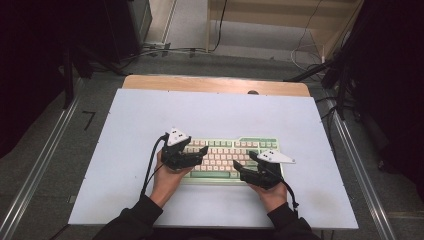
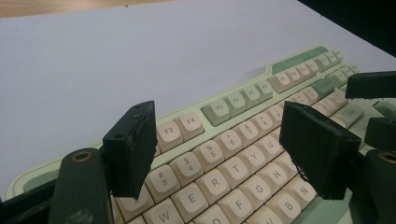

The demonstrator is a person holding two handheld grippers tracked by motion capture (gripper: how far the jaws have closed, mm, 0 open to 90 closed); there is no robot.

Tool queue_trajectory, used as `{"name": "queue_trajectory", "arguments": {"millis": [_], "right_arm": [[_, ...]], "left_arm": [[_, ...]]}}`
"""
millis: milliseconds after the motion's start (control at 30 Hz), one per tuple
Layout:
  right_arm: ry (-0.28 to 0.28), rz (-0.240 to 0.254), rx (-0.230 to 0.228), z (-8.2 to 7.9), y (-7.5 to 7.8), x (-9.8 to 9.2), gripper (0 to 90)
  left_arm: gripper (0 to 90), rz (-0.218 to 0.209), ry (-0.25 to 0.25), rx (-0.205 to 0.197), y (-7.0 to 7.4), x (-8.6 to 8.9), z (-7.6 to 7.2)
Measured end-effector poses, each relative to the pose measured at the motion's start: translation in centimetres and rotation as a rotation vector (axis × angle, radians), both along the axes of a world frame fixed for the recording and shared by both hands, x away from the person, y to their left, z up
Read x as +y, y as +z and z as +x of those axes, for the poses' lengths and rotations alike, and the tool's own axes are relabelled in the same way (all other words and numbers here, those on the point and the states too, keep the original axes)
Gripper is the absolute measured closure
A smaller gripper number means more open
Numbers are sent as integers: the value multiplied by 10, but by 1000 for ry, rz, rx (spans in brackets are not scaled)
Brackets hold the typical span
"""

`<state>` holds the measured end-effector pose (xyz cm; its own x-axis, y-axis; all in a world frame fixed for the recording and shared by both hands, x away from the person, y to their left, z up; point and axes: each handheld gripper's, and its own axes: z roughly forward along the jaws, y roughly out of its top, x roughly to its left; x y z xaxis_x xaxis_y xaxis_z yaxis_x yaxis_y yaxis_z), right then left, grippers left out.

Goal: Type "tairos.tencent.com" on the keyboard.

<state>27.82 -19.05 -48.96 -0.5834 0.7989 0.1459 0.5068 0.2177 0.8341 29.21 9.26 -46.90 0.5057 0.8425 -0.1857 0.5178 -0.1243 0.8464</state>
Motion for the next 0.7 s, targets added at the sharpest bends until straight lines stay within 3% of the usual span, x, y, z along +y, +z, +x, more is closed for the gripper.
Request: {"name": "queue_trajectory", "arguments": {"millis": [200,267,300,400,433,700], "right_arm": [[1,-1,1,0,0,0,265],[1,0,0,0,0,0,265],[1,0,0,0,0,0,265],[2,-1,-1,0,0,0,265],[1,-1,-1,0,0,0,265],[2,-1,-1,0,0,0,265]], "left_arm": [[294,5,3,1,0,0,0],[354,8,13,-6,0,1,-2],[435,12,23,-18,0,2,-3],[865,-14,-1,-12,0,5,-4],[900,-19,-11,-2,0,5,-3],[900,23,-19,41,-7,7,-3]]}}
